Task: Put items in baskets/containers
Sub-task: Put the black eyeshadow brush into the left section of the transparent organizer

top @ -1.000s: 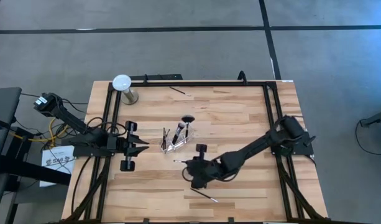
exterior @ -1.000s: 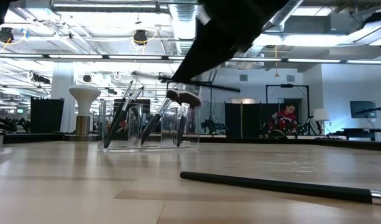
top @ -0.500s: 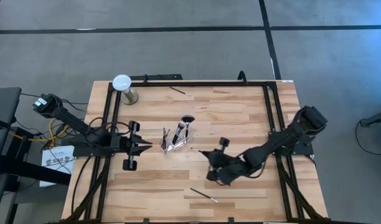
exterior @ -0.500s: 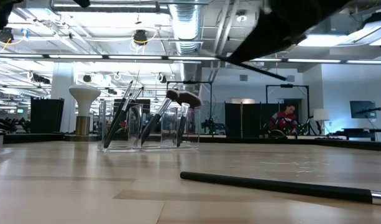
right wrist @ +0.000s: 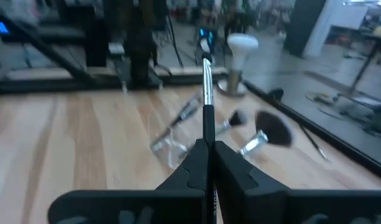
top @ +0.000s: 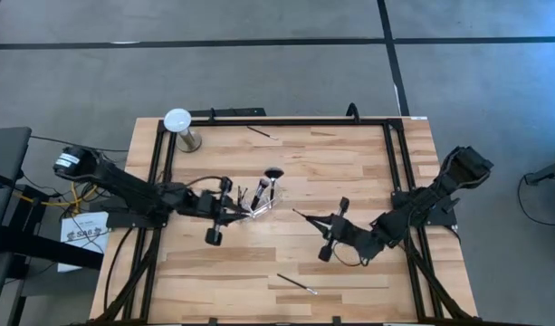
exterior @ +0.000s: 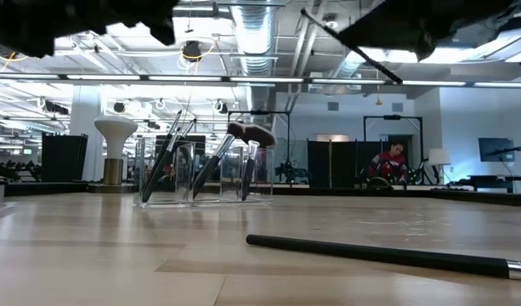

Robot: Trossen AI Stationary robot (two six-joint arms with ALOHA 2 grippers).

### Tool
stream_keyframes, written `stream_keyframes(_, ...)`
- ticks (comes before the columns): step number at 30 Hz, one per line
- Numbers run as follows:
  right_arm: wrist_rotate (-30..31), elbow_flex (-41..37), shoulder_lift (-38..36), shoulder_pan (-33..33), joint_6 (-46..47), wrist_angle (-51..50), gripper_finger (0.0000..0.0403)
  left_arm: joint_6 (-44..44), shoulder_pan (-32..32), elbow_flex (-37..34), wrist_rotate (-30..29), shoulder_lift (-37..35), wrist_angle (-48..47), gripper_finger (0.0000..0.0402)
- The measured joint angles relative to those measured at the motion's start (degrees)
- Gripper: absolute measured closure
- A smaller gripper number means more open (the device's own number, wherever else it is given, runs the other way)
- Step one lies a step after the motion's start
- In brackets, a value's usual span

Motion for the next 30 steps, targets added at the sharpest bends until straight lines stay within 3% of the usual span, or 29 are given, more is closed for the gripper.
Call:
stream_keyframes(6,-9.7,-4.4,0.2,-1.6,-7.9,19.6,0.04,2.0,0.4,4.1,2.8,7.5,0.1,0.0356)
stream_keyframes(13,-19.5,-5.0,1.7,-3.3,-9.2,26.4,0.04,2.1,0.7,8.3,3.1,12.5,0.2,0.027)
stream_keyframes(17,-22.0,-5.0,7.0,-4.1,-13.4,36.7,0.04,2.1,0.7,10.2,3.1,14.7,2.2,0.0219)
stream_keyframes(22,-24.7,-4.8,12.1,-5.1,-17.7,48.0,0.0399,2.1,0.7,10.8,3.0,18.1,4.6,0.0185)
stream_keyframes(30,-25.0,-4.6,13.4,-6.0,-17.7,49.2,0.0399,0.2,0.6,11.9,3.0,22.0,11.5,0.0177)
